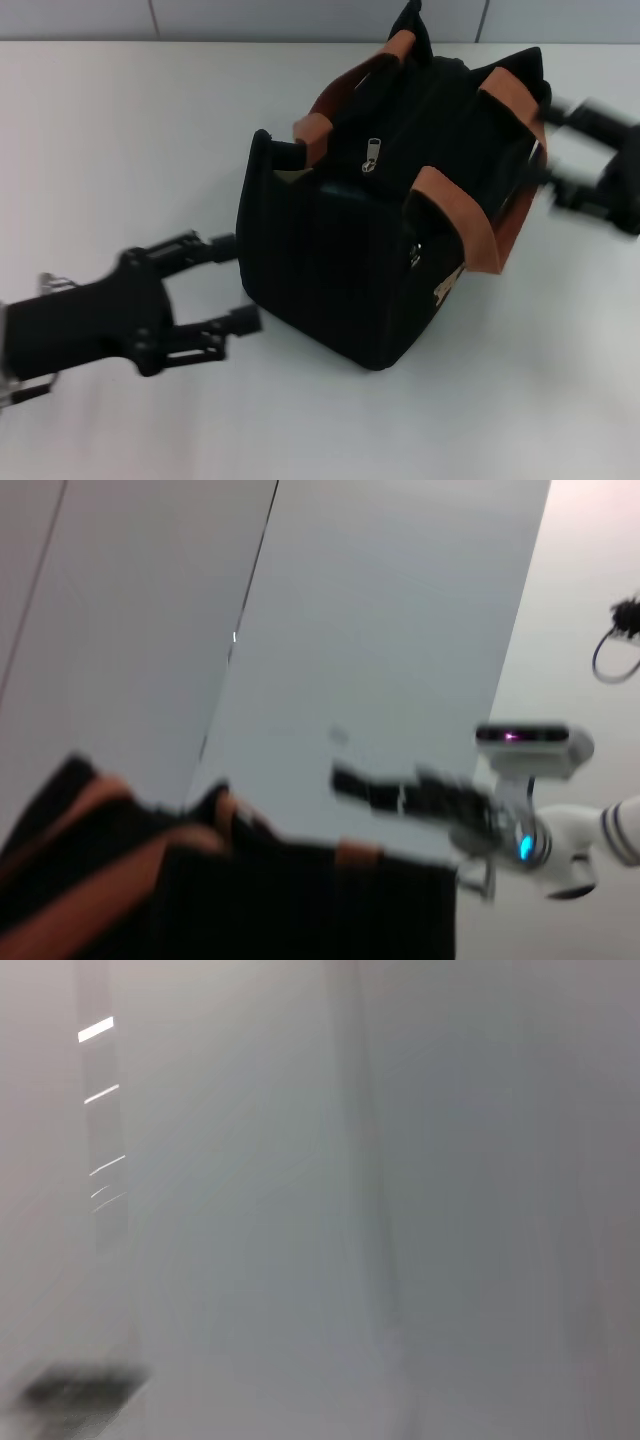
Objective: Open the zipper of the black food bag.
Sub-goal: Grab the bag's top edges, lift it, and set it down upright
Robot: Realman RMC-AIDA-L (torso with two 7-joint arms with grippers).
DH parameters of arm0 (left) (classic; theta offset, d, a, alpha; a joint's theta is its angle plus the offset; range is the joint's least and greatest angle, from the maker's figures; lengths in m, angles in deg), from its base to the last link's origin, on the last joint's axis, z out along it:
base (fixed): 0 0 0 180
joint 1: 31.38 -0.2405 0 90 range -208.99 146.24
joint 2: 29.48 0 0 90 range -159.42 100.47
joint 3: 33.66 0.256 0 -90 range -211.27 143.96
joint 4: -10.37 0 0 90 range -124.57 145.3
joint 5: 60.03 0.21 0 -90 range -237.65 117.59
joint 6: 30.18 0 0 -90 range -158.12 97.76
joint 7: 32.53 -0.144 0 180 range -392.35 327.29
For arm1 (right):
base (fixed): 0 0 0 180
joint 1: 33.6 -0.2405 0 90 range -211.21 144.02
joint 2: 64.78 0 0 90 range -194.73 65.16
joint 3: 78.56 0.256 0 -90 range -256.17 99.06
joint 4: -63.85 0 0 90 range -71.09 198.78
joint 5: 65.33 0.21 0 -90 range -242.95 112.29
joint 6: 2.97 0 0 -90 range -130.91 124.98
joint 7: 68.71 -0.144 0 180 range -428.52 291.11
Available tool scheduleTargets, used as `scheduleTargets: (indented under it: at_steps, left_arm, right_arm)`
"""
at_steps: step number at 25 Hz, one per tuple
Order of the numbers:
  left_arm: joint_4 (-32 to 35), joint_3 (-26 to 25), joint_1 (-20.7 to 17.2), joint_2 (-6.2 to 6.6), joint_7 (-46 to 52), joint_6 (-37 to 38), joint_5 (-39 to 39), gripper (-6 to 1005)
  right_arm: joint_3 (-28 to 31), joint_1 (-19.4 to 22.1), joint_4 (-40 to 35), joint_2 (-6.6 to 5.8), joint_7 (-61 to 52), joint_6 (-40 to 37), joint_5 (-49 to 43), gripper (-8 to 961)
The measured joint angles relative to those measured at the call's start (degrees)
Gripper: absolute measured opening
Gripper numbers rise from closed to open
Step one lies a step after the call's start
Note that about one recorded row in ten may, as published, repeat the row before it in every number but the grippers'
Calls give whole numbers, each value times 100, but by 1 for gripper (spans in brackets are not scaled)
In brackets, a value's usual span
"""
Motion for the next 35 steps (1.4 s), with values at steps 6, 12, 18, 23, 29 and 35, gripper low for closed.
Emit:
scheduleTargets:
  at_steps: [6, 12, 18, 23, 29, 35]
  left_arm:
    - [-542, 427, 407, -13, -206, -276, 278, 790]
    - [-1169, 869, 936, -66, -265, -930, 268, 779]
    - [-1732, 726, 1131, -71, -593, -1623, -21, 769]
    - [-1857, 727, 1112, -69, -697, -1814, -546, 760]
    - [-1994, 722, 1228, -69, -701, -1974, -680, 749]
    - [-2004, 715, 1285, -69, -621, -2475, -1204, 738]
  right_arm:
    - [1156, 49, 460, -40, 305, 184, 1, 812]
    - [1370, 41, 595, -9, 450, 437, 1, 812]
    - [1374, 14, 648, -12, 452, 451, 1, 812]
    - [1377, 9, 651, -7, 454, 527, 60, 812]
    - [1380, 1, 653, -5, 454, 535, 132, 811]
    - [1369, -16, 661, -8, 434, 568, 283, 811]
